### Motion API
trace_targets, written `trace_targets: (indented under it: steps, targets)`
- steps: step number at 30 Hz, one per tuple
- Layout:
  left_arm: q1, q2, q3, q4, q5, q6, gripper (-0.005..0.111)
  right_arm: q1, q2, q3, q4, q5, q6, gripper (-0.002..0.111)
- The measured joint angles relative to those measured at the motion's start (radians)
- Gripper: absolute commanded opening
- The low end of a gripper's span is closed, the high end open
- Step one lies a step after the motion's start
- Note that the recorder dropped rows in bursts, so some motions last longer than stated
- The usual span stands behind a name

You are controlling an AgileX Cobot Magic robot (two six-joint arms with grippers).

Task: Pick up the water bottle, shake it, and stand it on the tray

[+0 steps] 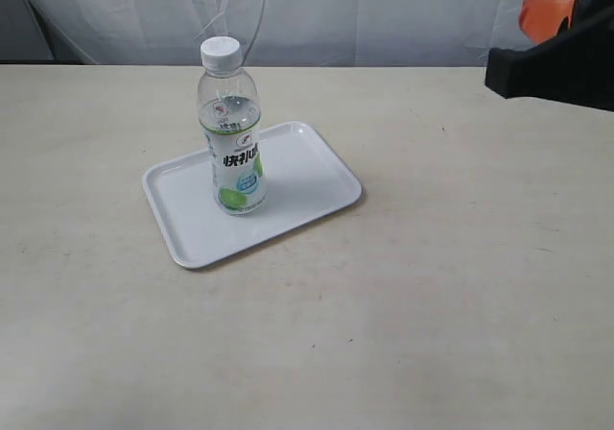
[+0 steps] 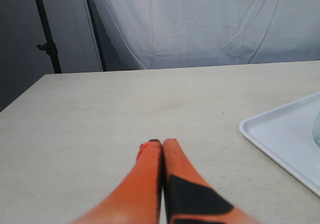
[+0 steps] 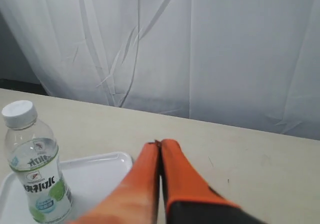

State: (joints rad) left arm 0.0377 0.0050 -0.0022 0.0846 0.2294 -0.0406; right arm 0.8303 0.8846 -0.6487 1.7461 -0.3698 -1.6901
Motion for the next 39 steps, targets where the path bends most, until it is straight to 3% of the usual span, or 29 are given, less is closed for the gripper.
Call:
trace_targets:
  steps: [9, 11, 13, 18, 21, 26, 29, 35, 39]
  targets:
    - [0.000, 0.000, 0.000, 0.000, 0.000, 0.000, 0.000, -0.018, -0.065, 0.009, -0.002, 0.019, -0.035, 0.003]
    - [0.000, 0.000, 0.000, 0.000, 0.000, 0.000, 0.000, -0.081, -0.135, 0.023, -0.002, 0.072, -0.046, 0.003]
    - [0.000, 0.000, 0.000, 0.000, 0.000, 0.000, 0.000, -0.204, -0.226, 0.060, -0.002, 0.145, -0.037, 0.003]
    - [0.000, 0.000, 0.000, 0.000, 0.000, 0.000, 0.000, -0.573, -0.497, 0.202, 0.001, 0.277, 0.046, 0.003]
    - [0.000, 0.000, 0.000, 0.000, 0.000, 0.000, 0.000, -0.676, -0.630, 0.266, 0.001, 0.297, 0.067, 0.003]
    - [0.000, 0.000, 0.000, 0.000, 0.000, 0.000, 0.000, -0.715, -0.770, 0.329, -0.009, 0.325, 0.085, 0.003]
    - [0.000, 0.000, 0.000, 0.000, 0.000, 0.000, 0.000, -0.716, -0.781, 0.366, -0.245, 0.370, 0.237, 0.003]
    - [0.000, 0.000, 0.000, 0.000, 0.000, 0.000, 0.000, -0.716, -0.787, 0.389, -1.159, 0.593, 1.067, 0.003]
    - [0.000, 0.000, 0.000, 0.000, 0.000, 0.000, 0.000, -0.716, -0.789, 0.394, -1.527, 0.731, 1.446, 0.003]
